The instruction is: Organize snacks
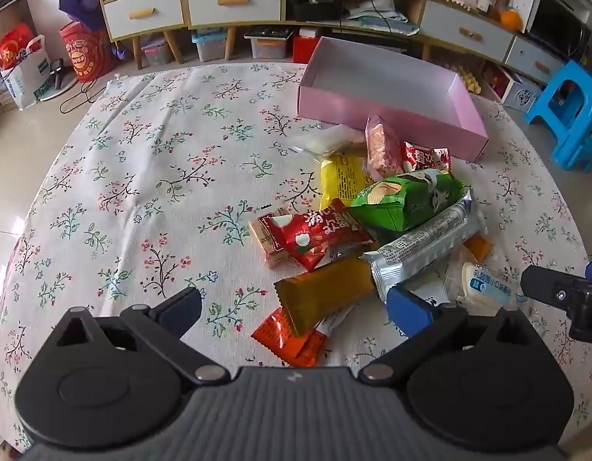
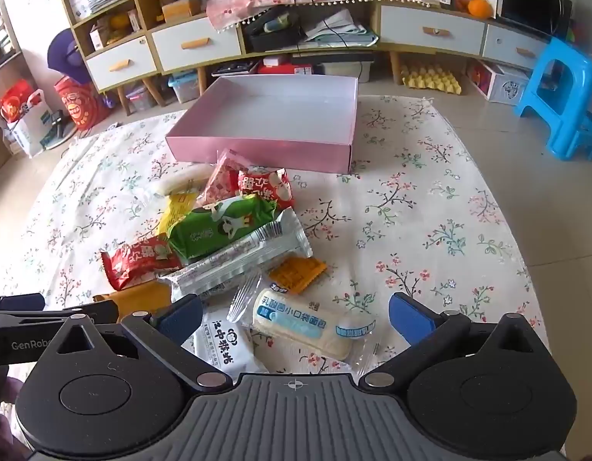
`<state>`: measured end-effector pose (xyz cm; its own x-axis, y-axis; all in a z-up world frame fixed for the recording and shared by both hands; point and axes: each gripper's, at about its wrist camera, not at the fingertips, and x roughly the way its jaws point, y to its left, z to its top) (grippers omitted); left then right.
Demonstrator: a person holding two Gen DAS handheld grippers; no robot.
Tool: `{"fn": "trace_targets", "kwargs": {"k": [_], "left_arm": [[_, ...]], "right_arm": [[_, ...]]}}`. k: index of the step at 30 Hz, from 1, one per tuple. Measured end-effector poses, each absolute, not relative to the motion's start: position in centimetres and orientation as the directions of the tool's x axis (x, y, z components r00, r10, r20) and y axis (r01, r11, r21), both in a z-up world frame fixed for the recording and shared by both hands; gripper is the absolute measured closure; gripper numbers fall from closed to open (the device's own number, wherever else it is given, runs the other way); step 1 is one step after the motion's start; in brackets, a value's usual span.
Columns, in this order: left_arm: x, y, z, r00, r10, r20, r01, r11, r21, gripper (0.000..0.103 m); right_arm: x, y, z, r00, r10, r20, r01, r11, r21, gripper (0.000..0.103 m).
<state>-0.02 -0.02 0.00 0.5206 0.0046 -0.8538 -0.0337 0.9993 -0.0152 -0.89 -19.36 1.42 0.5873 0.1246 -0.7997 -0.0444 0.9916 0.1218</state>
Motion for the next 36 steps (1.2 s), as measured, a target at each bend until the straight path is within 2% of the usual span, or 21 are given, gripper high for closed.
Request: {"fn": "trace_targets", "kwargs": {"k": [36], "left_arm": [[-0.2, -0.4, -0.2, 0.518, -0.009, -0.856, -0.016, 1.0, -0.02, 0.0]], "right_arm": [[-0.7, -18.7, 0.3, 0.556, 0.114, -0.823, -0.051, 0.993, 0.104, 0.0]]}}
